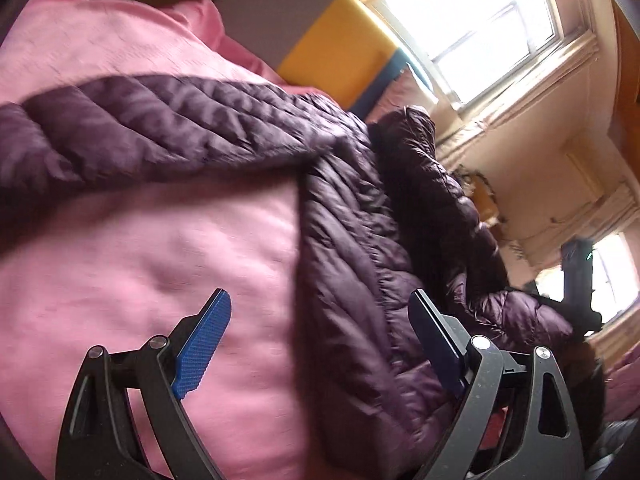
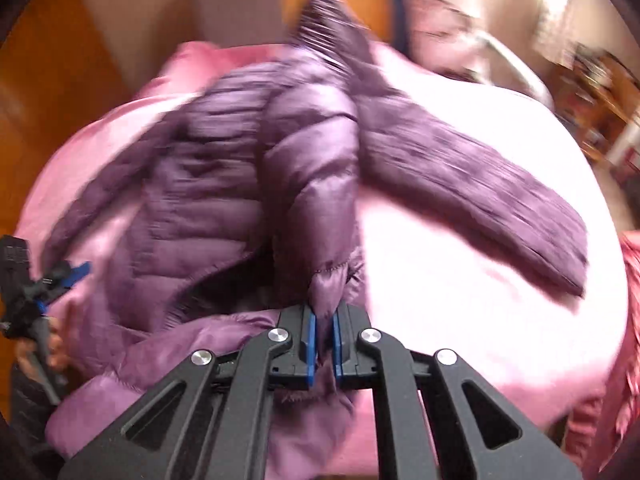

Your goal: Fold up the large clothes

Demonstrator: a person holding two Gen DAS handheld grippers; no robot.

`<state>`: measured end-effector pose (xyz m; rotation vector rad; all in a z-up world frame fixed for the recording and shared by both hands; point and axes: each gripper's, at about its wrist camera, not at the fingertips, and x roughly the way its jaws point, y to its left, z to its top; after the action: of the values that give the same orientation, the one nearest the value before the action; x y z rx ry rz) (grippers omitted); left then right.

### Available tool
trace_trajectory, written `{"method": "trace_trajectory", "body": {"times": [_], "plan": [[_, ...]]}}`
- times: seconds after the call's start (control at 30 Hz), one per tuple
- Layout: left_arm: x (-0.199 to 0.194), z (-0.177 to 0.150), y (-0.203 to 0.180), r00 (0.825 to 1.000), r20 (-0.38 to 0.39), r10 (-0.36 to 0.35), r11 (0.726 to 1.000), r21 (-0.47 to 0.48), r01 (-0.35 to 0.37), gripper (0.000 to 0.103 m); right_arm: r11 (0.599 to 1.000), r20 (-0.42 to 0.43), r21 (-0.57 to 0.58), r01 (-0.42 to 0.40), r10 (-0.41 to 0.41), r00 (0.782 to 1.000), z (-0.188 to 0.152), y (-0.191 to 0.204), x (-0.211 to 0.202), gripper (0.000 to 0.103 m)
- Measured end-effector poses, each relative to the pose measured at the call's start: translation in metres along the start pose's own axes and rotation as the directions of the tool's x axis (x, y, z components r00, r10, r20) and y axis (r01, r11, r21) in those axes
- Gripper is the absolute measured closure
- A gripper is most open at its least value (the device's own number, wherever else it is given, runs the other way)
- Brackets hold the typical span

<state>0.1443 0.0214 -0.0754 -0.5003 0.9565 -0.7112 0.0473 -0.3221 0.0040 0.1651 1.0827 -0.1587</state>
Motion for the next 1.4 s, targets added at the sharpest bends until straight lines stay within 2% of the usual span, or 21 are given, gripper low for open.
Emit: {"method": "trace_trajectory", "body": {"times": [0.1,0.17,0.2,0.23,0.27,0.3,0.33,0.4,0.5,0.53,0.67,0.8,0.93,1.0,1.07,1.1,1.13,1.17,1.23,1.33,1.4], "plan": [[0.03,0.002,-0.013,0.997,-0.067,-0.044,0.999,-0.002,0.044,0.014,0.994,-0.032,0.08,0.07,-0.068,0.997,-0.009,-0.056,0.008,0.097],[0.051,0.001,-0.019,0.989,-0.126,-0.074,0.997,0.003,0.075,0.029,0.993,-0.043,0.116,0.026,-0.021,0.999,-0.012,-0.076,0.017,0.096],[0.063,0.001,-0.024,0.984,-0.159,-0.08,0.997,0.005,0.081,0.033,0.99,-0.055,0.139,-0.003,0.01,0.998,-0.013,-0.082,0.025,0.09],[0.071,0.001,-0.026,0.982,-0.174,-0.071,0.997,0.009,0.074,0.041,0.989,-0.067,0.15,-0.014,0.024,0.997,-0.014,-0.084,0.032,0.083],[0.078,0.0,-0.028,0.98,-0.188,-0.066,0.997,0.015,0.07,0.066,0.988,-0.076,0.154,-0.023,0.036,0.996,-0.014,-0.088,0.037,0.079],[0.083,0.0,-0.03,0.979,-0.199,-0.051,0.998,0.024,0.057,0.08,0.986,-0.084,0.159,-0.049,0.063,0.994,-0.015,-0.087,0.044,0.07],[0.086,0.0,-0.031,0.981,-0.194,-0.016,0.999,0.033,0.023,0.088,0.983,-0.087,0.167,-0.072,0.088,0.992,-0.015,-0.086,0.048,0.065],[0.08,0.001,-0.029,0.987,-0.161,-0.005,0.999,0.031,0.011,0.095,0.979,-0.084,0.174,-0.105,0.121,0.989,-0.015,-0.082,0.058,0.065],[0.054,0.003,-0.017,0.993,-0.114,0.026,0.999,0.034,-0.022,0.099,0.975,-0.066,0.15,-0.165,0.176,0.982,-0.016,-0.062,0.066,0.079],[0.041,0.002,-0.011,0.995,-0.096,0.032,0.999,0.028,-0.03,0.1,0.974,-0.064,0.133,-0.185,0.194,0.979,-0.014,-0.05,0.069,0.08],[-0.017,-0.01,0.013,0.994,-0.041,0.1,0.995,0.0,-0.1,0.1,0.961,-0.062,0.0,-0.277,0.276,0.959,-0.009,0.022,0.077,0.082],[-0.075,-0.036,0.042,0.978,-0.001,0.208,0.975,-0.073,-0.208,0.101,0.938,-0.071,-0.131,-0.322,0.315,0.946,-0.012,0.092,0.083,0.082],[-0.126,-0.069,0.057,0.947,0.019,0.32,0.938,-0.147,-0.314,0.1,0.921,-0.064,-0.117,-0.371,0.366,0.928,-0.016,0.1,0.08,0.079],[-0.135,-0.075,0.053,0.933,0.018,0.361,0.923,-0.148,-0.354,0.093,0.914,-0.048,-0.055,-0.403,0.401,0.915,-0.015,0.079,0.074,0.074],[-0.143,-0.073,0.043,0.892,0.025,0.451,0.885,-0.142,-0.444,0.068,0.914,0.003,0.034,-0.405,0.405,0.914,-0.014,0.042,0.065,0.06],[-0.147,-0.07,0.036,0.874,0.048,0.484,0.871,-0.13,-0.475,0.063,0.907,0.04,0.105,-0.408,0.406,0.913,-0.015,0.017,0.061,0.052],[-0.15,-0.066,0.026,0.865,0.075,0.496,0.866,-0.12,-0.486,0.052,0.899,0.071,0.163,-0.405,0.399,0.914,-0.02,-0.007,0.054,0.051],[-0.155,-0.058,0.018,0.854,0.112,0.509,0.86,-0.111,-0.498,0.045,0.893,0.101,0.223,-0.39,0.377,0.921,-0.021,-0.032,0.051,0.051],[-0.163,-0.049,0.005,0.839,0.164,0.518,0.855,-0.092,-0.51,0.039,0.877,0.151,0.378,-0.298,0.259,0.954,-0.019,-0.085,0.05,0.048],[-0.162,-0.037,-0.014,0.836,0.212,0.507,0.858,-0.034,-0.512,0.032,0.724,0.201,0.642,-0.252,0.158,0.967,-0.018,-0.168,0.064,0.048],[-0.152,-0.036,-0.025,0.85,0.206,0.485,0.868,0.009,-0.497,0.032,0.618,0.234,0.744,-0.255,0.117,0.965,-0.018,-0.204,0.077,0.05]]}}
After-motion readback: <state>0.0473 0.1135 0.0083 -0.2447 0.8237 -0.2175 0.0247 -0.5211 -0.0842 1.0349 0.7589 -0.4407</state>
